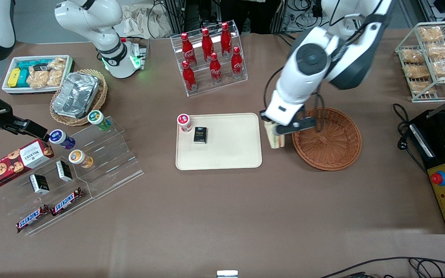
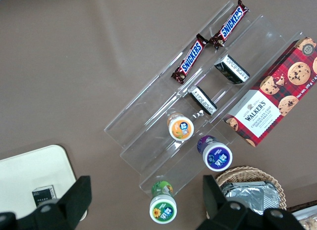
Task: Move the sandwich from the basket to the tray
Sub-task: 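Lift the sandwich and carry it toward the white tray, then lower the sandwich onto the tray and open the left gripper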
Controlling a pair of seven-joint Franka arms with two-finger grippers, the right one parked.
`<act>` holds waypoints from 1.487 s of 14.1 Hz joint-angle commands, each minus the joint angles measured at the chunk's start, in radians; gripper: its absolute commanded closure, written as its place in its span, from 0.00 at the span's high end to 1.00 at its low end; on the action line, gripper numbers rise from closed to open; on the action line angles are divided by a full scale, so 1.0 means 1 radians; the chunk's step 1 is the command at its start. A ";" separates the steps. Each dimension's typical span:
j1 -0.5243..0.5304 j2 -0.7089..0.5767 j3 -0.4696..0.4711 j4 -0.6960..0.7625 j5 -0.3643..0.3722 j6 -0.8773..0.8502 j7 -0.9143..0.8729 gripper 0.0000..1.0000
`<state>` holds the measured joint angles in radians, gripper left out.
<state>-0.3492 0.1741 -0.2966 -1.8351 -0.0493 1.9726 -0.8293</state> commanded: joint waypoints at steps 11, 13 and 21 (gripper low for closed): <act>-0.148 0.330 0.010 0.004 0.160 0.288 -0.014 0.00; -0.151 0.343 0.010 0.004 0.183 0.293 -0.036 0.08; -0.125 0.224 0.048 0.016 0.230 0.180 -0.106 0.99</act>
<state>-0.4833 0.4824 -0.2703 -1.8193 0.1634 2.2247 -0.9177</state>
